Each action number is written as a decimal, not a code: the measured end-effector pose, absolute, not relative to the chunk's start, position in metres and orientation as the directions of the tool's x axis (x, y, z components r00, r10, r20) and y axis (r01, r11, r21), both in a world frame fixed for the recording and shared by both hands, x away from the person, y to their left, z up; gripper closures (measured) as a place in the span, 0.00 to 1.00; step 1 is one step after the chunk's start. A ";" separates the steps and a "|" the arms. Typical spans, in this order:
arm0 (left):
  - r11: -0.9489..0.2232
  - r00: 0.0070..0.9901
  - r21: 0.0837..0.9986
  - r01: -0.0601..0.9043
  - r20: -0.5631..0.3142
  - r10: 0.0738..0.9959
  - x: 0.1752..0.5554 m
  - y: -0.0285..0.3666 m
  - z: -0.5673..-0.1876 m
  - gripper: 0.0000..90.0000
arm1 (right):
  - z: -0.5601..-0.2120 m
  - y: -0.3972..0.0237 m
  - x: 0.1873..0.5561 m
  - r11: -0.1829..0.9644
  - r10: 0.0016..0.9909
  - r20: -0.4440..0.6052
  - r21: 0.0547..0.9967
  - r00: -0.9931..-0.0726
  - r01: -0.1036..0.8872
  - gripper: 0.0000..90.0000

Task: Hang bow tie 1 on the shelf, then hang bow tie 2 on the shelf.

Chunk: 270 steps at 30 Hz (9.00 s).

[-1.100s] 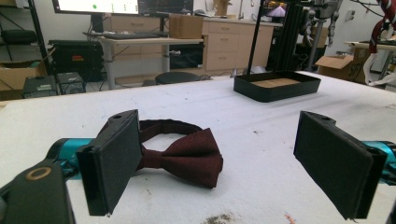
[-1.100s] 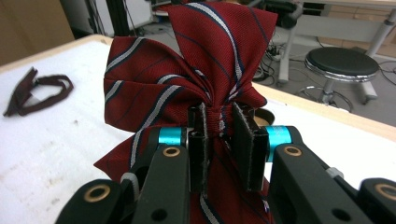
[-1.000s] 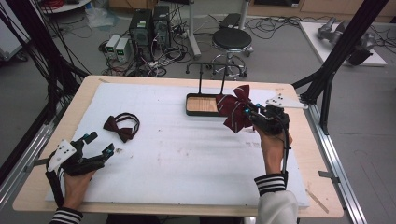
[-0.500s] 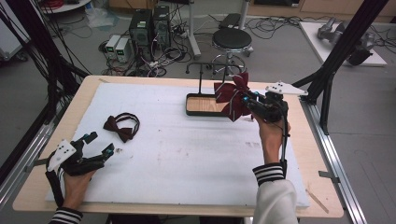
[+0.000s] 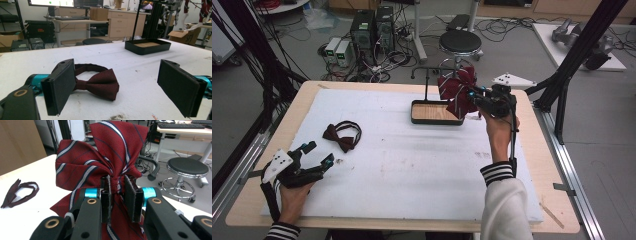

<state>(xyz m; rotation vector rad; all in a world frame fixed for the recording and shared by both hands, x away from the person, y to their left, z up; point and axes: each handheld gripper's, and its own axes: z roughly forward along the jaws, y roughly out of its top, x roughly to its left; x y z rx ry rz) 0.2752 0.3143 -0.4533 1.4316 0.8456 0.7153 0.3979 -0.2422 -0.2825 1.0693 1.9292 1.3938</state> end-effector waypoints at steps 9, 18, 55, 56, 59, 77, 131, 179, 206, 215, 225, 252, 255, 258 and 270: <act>0.032 0.539 0.997 0.070 -0.065 0.840 0.275 0.314 -0.453 0.17 | -0.273 -0.241 0.419 0.154 0.839 0.034 0.942 -0.543 0.298 0.85; 0.034 0.539 0.997 0.067 -0.065 0.840 0.275 0.314 -0.453 0.17 | -0.266 -0.237 0.433 0.147 0.843 0.037 0.944 -0.537 0.295 0.85; 0.025 0.540 0.997 0.066 -0.057 0.840 0.274 0.314 -0.453 0.17 | -0.277 -0.266 0.474 0.095 0.883 0.070 0.941 -0.464 0.323 0.85; 0.025 0.539 0.998 0.065 -0.056 0.840 0.274 0.314 -0.453 0.17 | -0.277 -0.268 0.474 0.097 0.884 0.071 0.940 -0.462 0.328 0.85; 0.023 0.539 0.998 0.062 -0.053 0.840 0.274 0.313 -0.453 0.17 | -0.277 -0.273 0.474 0.100 0.888 0.070 0.936 -0.455 0.338 0.85; 0.020 0.540 0.998 0.062 -0.051 0.840 0.274 0.313 -0.453 0.17 | -0.288 -0.290 0.472 0.120 0.903 0.067 0.909 -0.424 0.399 0.85; 0.020 0.537 0.998 0.059 -0.049 0.842 0.274 0.313 -0.453 0.17 | -0.324 -0.275 0.478 0.197 0.873 0.101 0.822 -0.477 0.534 0.21; 0.029 0.538 0.998 0.061 -0.057 0.841 0.274 0.314 -0.454 0.17 | -0.360 -0.280 0.297 0.105 0.806 0.053 0.967 -0.590 0.231 0.13; 0.027 0.536 0.998 0.057 -0.053 0.842 0.274 0.314 -0.453 0.17 | -0.415 -0.275 0.276 0.051 0.819 0.076 0.978 -0.568 0.204 0.12; 0.020 0.532 0.998 0.057 -0.047 0.845 0.274 0.313 -0.453 0.17 | -0.414 -0.276 0.272 0.058 0.820 0.069 0.978 -0.569 0.202 0.12; -0.012 0.545 0.998 0.061 -0.023 0.838 0.282 0.319 -0.429 0.14 | -0.423 -0.286 0.265 0.059 0.820 0.064 0.979 -0.568 0.195 0.13; -0.301 0.701 0.926 0.227 0.060 0.711 0.346 0.320 -0.375 0.13 | -0.439 -0.287 0.262 0.049 0.813 0.079 0.978 -0.577 0.204 0.12; -0.338 0.727 0.910 0.240 0.062 0.684 0.352 0.319 -0.373 0.13 | -0.440 -0.287 0.262 0.050 0.814 0.078 0.978 -0.576 0.203 0.12; -0.370 0.747 0.898 0.237 0.075 0.660 0.358 0.318 -0.371 0.13 | -0.441 -0.288 0.262 0.049 0.811 0.076 0.979 -0.581 0.197 0.12; -0.469 0.791 0.845 0.259 0.093 0.604 0.379 0.312 -0.375 0.13 | -0.445 -0.289 0.261 0.039 0.811 0.087 0.978 -0.578 0.203 0.13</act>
